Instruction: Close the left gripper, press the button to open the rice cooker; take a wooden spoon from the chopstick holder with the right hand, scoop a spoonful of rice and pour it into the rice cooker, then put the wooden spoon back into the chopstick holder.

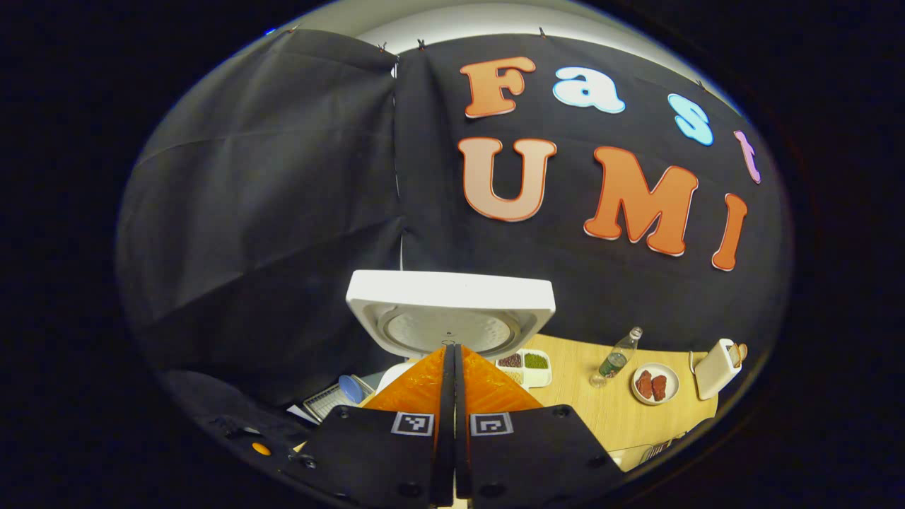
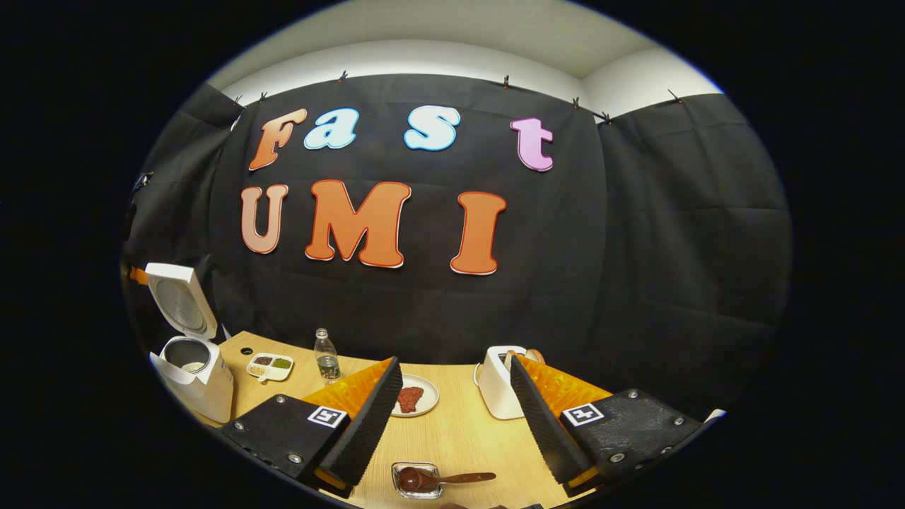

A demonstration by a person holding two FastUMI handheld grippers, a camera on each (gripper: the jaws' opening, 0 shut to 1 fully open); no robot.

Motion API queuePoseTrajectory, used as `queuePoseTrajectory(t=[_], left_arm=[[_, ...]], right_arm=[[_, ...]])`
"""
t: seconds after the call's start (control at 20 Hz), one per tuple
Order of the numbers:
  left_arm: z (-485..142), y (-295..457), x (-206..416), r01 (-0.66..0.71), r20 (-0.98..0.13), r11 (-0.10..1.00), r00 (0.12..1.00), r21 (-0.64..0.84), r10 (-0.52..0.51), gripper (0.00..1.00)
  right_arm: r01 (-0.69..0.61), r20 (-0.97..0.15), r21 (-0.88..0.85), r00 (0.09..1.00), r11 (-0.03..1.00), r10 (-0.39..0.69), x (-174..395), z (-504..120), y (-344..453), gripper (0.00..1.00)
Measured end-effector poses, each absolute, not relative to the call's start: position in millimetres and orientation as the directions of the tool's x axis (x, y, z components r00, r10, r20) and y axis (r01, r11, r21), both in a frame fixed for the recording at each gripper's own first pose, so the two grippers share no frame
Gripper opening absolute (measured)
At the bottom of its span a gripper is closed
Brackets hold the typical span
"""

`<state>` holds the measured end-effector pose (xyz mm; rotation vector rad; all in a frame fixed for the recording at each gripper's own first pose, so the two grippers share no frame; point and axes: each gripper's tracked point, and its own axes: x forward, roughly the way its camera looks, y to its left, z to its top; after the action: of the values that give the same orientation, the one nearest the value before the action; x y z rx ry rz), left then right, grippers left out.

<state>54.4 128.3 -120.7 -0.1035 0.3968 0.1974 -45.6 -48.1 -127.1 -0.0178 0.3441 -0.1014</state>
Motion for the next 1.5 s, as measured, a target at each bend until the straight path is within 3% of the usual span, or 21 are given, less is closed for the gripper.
queuePoseTrajectory(t=[0.2,0.25,0.3,0.35,0.5,0.6,0.95,1.35,1.5], left_arm=[[-82,107,39,-0.183,-0.245,0.981,0.956,-0.057,0.164,0.08],[-77,100,38,-0.176,-0.225,0.983,0.961,-0.053,0.16,0.15],[-71,92,34,-0.168,-0.21,0.985,0.965,-0.049,0.155,0.34],[-70,83,34,-0.157,-0.196,0.986,0.97,-0.048,0.145,0.41],[-73,57,26,-0.127,-0.192,0.991,0.974,-0.044,0.116,0.8],[-79,45,21,-0.116,-0.199,0.993,0.974,-0.034,0.107,0.88],[-74,16,3,-0.108,-0.183,0.994,0.977,0.0,0.106,0.88],[-68,-2,-15,-0.135,-0.184,0.99,0.973,0.049,0.141,0.88],[-70,-6,-20,-0.149,-0.195,0.988,0.969,0.04,0.154,0.88]], right_arm=[[0.075,-0.408,-0.028,0.91,0.997,-0.08,-47,-158,-52,0.95],[0.084,-0.445,-0.034,0.891,0.996,-0.091,-49,-171,-56,0.95],[0.086,-0.48,-0.028,0.873,0.996,-0.088,-54,-185,-58,0.95],[0.082,-0.507,-0.003,0.859,0.997,-0.072,-58,-195,-57,0.96],[0.103,-0.578,0.083,0.815,0.991,-0.037,-66,-225,-60,0.95],[0.13,-0.607,0.135,0.795,0.982,-0.022,-73,-243,-68,0.95],[0.136,-0.673,0.156,0.739,0.978,0.005,-87,-306,-83,0.94],[0.157,-0.751,0.283,0.65,0.946,0.118,-107,-371,-66,0.94],[0.154,-0.751,0.342,0.638,0.927,0.171,-106,-373,-57,0.87]])
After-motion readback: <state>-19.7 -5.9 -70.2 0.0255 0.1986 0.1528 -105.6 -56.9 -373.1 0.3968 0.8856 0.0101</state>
